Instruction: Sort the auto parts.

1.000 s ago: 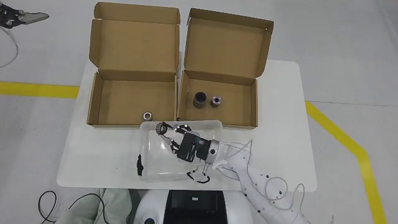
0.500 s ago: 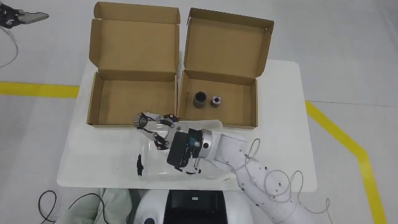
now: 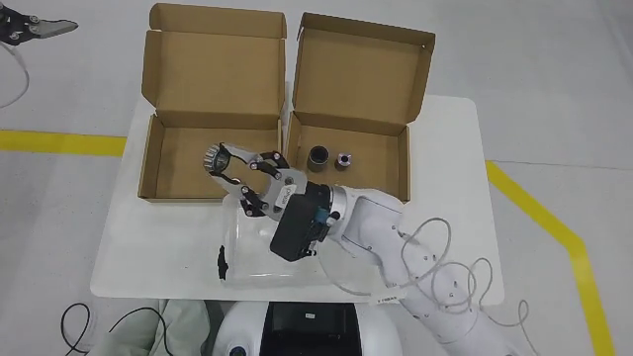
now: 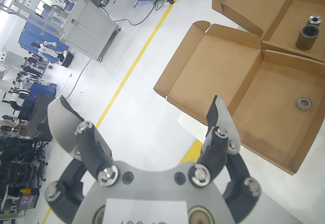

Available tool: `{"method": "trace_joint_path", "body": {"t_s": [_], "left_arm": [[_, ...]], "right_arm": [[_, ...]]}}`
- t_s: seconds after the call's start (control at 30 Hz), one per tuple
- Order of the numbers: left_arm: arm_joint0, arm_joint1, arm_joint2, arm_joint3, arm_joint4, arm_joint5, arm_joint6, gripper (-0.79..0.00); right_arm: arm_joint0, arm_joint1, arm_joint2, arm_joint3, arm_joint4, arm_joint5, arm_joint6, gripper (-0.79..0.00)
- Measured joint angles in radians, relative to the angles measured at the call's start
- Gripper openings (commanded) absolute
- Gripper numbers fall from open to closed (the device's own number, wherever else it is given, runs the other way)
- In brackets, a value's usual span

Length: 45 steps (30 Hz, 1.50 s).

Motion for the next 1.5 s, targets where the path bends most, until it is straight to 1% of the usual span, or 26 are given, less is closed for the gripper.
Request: {"method": "trace_joint_path", "body": {"t_s": [0.13, 0.27, 0.47, 0.77, 1.0, 1.17, 1.27, 1.5], "left_arm": [[0.0, 0.0, 0.0, 0.0, 0.0, 0.0, 0.0, 0.0], [0.0, 0.0, 0.0, 0.0, 0.0, 0.0, 0.0, 0.0], [0.0, 0.0, 0.0, 0.0, 0.0, 0.0, 0.0, 0.0], [0.0, 0.0, 0.0, 0.0, 0.0, 0.0, 0.0, 0.0], [0.0, 0.0, 0.0, 0.0, 0.0, 0.0, 0.0, 0.0], [0.0, 0.0, 0.0, 0.0, 0.0, 0.0, 0.0, 0.0], [0.0, 0.0, 0.0, 0.0, 0.0, 0.0, 0.0, 0.0], [0.0, 0.0, 0.0, 0.0, 0.0, 0.0, 0.0, 0.0]], "right_arm": [[0.019, 0.0, 0.021, -0.019, 0.006, 0.003, 0.009, -0.785], [0.053, 0.0, 0.038, -0.043, 0.019, -0.019, 0.071, -0.785], [0.113, -0.008, 0.052, -0.068, 0.058, -0.026, 0.159, -0.785], [0.177, -0.014, 0.079, -0.098, 0.104, -0.032, 0.261, -0.785], [0.181, -0.016, 0.084, -0.098, 0.12, -0.03, 0.26, -0.785], [0.191, -0.011, 0.095, -0.107, 0.067, -0.048, 0.199, -0.785], [0.178, -0.008, 0.103, -0.119, 0.046, -0.043, 0.184, -0.785], [0.159, -0.004, 0.12, -0.116, 0.052, -0.046, 0.195, -0.785]]}}
